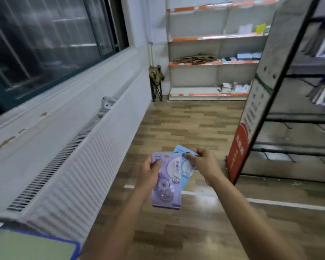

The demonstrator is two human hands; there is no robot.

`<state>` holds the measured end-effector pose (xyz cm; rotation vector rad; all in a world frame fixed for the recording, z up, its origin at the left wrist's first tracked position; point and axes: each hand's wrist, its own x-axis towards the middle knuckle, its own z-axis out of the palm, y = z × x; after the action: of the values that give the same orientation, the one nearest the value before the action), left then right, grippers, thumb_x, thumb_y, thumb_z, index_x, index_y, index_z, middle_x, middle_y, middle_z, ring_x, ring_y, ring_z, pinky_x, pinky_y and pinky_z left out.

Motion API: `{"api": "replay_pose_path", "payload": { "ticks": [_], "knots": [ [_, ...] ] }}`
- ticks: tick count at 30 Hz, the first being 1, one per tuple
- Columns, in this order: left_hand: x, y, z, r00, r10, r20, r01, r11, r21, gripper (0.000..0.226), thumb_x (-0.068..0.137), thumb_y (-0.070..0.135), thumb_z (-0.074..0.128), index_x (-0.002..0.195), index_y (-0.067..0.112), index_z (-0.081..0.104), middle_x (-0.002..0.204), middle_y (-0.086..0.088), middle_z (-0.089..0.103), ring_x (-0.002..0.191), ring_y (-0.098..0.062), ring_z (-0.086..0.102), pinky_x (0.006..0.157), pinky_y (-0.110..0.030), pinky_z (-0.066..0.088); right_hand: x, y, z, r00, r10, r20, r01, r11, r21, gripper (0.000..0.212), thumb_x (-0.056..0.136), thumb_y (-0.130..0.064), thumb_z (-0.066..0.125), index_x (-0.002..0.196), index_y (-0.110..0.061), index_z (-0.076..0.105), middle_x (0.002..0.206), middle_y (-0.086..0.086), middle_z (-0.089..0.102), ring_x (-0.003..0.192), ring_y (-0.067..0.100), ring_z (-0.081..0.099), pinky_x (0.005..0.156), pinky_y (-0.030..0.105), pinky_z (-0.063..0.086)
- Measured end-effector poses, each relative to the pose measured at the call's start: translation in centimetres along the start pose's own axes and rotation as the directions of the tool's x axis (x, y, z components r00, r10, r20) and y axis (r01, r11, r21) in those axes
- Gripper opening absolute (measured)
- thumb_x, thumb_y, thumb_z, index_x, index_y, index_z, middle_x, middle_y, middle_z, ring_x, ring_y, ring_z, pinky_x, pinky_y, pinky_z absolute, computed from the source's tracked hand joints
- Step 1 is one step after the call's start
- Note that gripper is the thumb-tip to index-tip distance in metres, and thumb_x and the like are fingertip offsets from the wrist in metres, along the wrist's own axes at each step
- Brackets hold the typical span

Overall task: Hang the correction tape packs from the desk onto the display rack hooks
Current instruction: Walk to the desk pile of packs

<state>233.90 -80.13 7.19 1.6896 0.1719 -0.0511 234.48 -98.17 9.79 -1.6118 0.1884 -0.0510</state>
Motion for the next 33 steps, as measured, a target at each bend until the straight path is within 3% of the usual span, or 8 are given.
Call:
{"api": "replay_pose_path", "payload": {
  "ticks": [3,5,8,10,13,18,26,33],
  "knots": [
    [-0.3,1.0,7.2,0.999,-0.022,0.041,0.025,0.997,-0.078,0.011,0.094,0.024,0.059,0.088,0.016,0.063,0.096,-0.017,0.071,0.088,-0.029,0.067,0.082,-0.048,0.054,-0.4,0.3,-7.2,0.997,-0.031,-0.073,0.03,1.0,-0.01,0.023,0.088,0.002,0.058,0.072,-0.014,0.055,0.069,0.004,0.06,0.065,0.017,0.054,0.056,0.026,0.042],
    [-0.4,1.6,11.6,0.999,-0.013,0.051,0.018,0.995,-0.094,0.01,0.094,0.022,0.059,0.086,0.017,0.063,0.092,-0.013,0.071,0.079,-0.02,0.068,0.075,-0.039,0.056,-0.8,0.3,-11.9,0.991,-0.067,-0.115,0.063,0.997,-0.038,0.022,0.087,0.007,0.053,0.079,-0.013,0.057,0.075,0.002,0.061,0.068,0.015,0.055,0.059,0.025,0.045],
    [-1.0,2.6,17.9,0.996,0.006,0.092,0.005,0.993,-0.115,0.01,0.094,0.019,0.059,0.085,0.018,0.064,0.087,-0.008,0.073,0.078,-0.021,0.067,0.074,-0.042,0.056,-1.2,0.1,-18.4,0.962,-0.108,-0.252,0.094,0.993,-0.067,0.023,0.084,0.005,0.059,0.079,-0.017,0.058,0.082,0.004,0.063,0.074,0.017,0.057,0.068,0.034,0.048],
    [-1.6,3.5,21.7,0.99,0.026,0.138,-0.009,0.993,-0.12,0.011,0.095,0.018,0.057,0.088,0.02,0.066,0.086,-0.001,0.074,0.083,-0.024,0.068,0.079,-0.043,0.055,-1.3,0.2,-22.2,0.931,-0.136,-0.338,0.112,0.99,-0.089,0.02,0.083,-0.001,0.066,0.075,-0.018,0.058,0.075,0.001,0.062,0.067,0.013,0.055,0.063,0.029,0.046],
    [-2.2,4.7,27.0,0.97,0.023,0.243,0.014,0.988,-0.151,0.011,0.096,0.02,0.055,0.097,0.017,0.066,0.096,-0.01,0.074,0.089,-0.031,0.069,0.081,-0.047,0.055,-1.6,0.3,-27.4,0.885,-0.155,-0.439,0.118,0.987,-0.11,0.017,0.082,-0.01,0.069,0.072,-0.019,0.06,0.059,-0.012,0.059,0.054,0.002,0.052,0.05,0.019,0.042],
    [-1.5,6.7,35.1,0.936,0.065,0.345,-0.002,0.984,-0.178,0.012,0.098,0.017,0.053,0.096,0.017,0.065,0.091,-0.005,0.073,0.075,-0.019,0.068,0.072,-0.036,0.056,-1.2,1.1,-34.5,0.81,-0.137,-0.57,0.096,0.99,-0.103,0.008,0.084,-0.017,0.069,0.078,-0.019,0.064,0.066,-0.006,0.061,0.069,0.015,0.057,0.064,0.037,0.046],
    [4.0,9.4,48.5,0.875,0.078,0.478,0.012,0.983,-0.184,0.011,0.097,0.016,0.055,0.095,0.015,0.065,0.096,-0.013,0.072,0.081,-0.028,0.067,0.079,-0.045,0.055,3.4,1.8,-45.3,0.674,-0.091,-0.733,0.027,0.995,-0.099,0.026,0.087,-0.018,0.065,0.066,-0.02,0.05,0.051,-0.012,0.047,0.047,0.002,0.044,0.045,0.023,0.036],
    [7.5,11.6,59.4,0.811,0.134,0.57,-0.04,0.984,-0.175,0.013,0.096,0.017,0.056,0.089,0.016,0.067,0.078,0.004,0.074,0.065,-0.011,0.069,0.057,-0.025,0.054,7.9,1.6,-53.7,0.599,-0.067,-0.798,0.044,0.998,-0.05,0.025,0.085,-0.021,0.068,0.078,0.0,0.055,0.054,-0.005,0.043,0.05,0.008,0.04,0.048,0.026,0.036]
  ]
}}
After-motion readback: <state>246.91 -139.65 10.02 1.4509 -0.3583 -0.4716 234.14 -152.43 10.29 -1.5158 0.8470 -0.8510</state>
